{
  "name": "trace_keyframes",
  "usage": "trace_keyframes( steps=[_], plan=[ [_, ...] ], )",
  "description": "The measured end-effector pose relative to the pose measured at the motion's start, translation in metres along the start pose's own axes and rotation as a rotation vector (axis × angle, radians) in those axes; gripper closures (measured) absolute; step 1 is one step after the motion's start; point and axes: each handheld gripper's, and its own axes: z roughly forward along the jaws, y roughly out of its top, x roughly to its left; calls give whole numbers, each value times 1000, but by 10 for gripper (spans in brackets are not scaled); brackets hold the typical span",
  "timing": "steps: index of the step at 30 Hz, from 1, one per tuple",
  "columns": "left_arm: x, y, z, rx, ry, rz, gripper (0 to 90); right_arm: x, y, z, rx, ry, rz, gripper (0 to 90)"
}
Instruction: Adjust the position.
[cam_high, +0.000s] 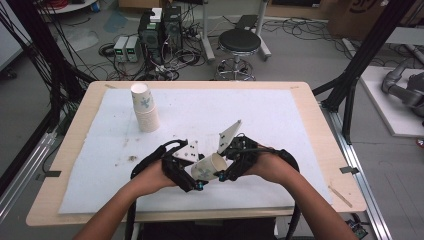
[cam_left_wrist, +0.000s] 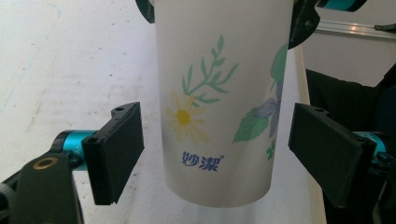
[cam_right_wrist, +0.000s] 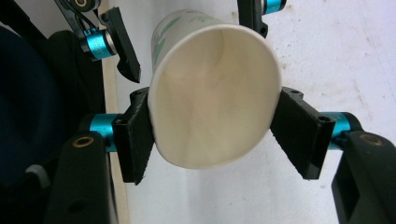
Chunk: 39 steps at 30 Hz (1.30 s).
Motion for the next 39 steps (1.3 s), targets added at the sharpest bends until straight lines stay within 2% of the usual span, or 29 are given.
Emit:
trace_keyframes(
  steps=[6, 12, 17, 21, 28, 31, 34, 37, 39],
  plan=[
    [-1, 3, 3, 4, -16, 6, 219, 0, 1, 3, 0, 14, -21, 340],
    [-1, 5, 7, 9, -29, 12, 263, 2, 2, 5, 17, 28, -18, 338],
    [-2, 6, 10, 17, -51, 19, 349, 3, 3, 6, 20, 30, -29, 338],
    [-1, 6, 11, 11, -58, 10, 352, 3, 2, 6, 22, 30, -33, 332],
    [-1, 2, 13, -19, -72, -24, 343, 0, 0, 6, -9, 51, -17, 295],
    [0, 0, 13, -36, -57, -39, 330, -1, -3, 5, -47, 47, 10, 251],
    [2, -5, 12, -68, -49, -62, 328, -3, -6, -3, -118, 32, 60, 215],
    [4, -13, 9, -115, -33, -100, 323, -7, -14, -13, -232, 50, 101, 214],
    [5, -17, 7, -130, -17, -116, 318, -8, -21, -18, -296, 65, 129, 209]
  ],
)
